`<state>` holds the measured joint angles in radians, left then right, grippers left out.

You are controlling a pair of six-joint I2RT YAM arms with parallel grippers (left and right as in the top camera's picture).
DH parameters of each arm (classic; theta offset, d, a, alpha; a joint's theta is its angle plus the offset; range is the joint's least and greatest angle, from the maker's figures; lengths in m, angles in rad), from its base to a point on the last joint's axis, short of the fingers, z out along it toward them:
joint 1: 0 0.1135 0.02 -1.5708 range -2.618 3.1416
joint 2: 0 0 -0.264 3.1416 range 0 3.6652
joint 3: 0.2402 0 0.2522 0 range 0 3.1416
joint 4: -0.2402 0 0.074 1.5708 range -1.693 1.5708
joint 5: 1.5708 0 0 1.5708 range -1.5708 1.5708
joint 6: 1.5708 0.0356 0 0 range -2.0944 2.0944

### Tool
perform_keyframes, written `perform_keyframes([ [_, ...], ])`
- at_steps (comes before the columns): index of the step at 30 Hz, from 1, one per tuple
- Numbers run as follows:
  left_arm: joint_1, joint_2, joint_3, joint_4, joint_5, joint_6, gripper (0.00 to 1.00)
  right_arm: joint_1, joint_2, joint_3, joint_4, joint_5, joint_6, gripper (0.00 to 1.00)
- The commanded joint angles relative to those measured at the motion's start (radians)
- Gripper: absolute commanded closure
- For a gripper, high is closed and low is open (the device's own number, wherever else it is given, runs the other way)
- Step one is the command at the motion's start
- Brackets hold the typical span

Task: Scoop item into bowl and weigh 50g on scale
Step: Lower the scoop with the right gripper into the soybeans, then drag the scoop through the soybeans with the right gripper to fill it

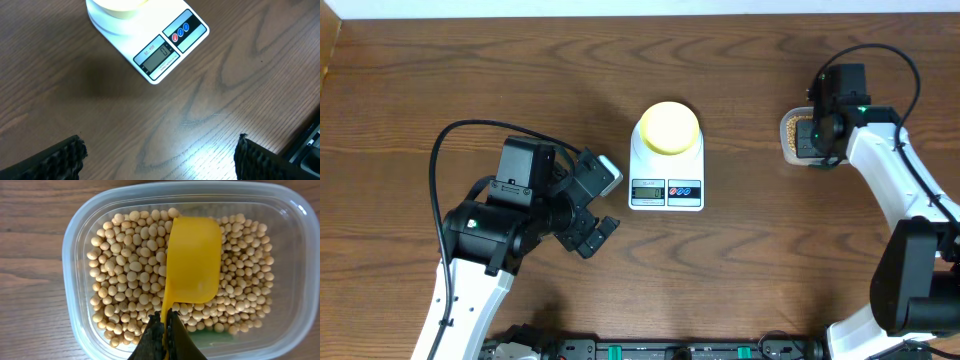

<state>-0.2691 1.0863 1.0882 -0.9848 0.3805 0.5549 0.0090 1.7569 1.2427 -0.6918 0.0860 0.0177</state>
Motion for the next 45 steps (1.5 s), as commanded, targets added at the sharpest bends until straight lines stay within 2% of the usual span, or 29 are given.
perform_keyframes([
  [1, 0.004, -0.003, 0.009, -0.002, 0.012, 0.010, 0.03, -0.035, 0.008, 0.014, -0.008, -0.185, 0.017, 0.99],
  [15, 0.004, -0.003, 0.009, -0.002, 0.012, 0.010, 0.03, -0.178, 0.008, 0.014, -0.043, -0.521, 0.023, 0.99],
  [24, 0.004, -0.003, 0.009, -0.002, 0.012, 0.010, 0.03, -0.245, 0.010, 0.013, -0.087, -0.542, 0.072, 0.99],
  [32, 0.004, -0.003, 0.009, -0.002, 0.012, 0.010, 0.03, -0.279, 0.011, 0.010, -0.088, -0.613, 0.071, 0.99],
  [45, 0.004, -0.003, 0.009, -0.002, 0.012, 0.010, 0.03, -0.322, 0.011, -0.001, -0.135, -0.620, 0.071, 0.99],
])
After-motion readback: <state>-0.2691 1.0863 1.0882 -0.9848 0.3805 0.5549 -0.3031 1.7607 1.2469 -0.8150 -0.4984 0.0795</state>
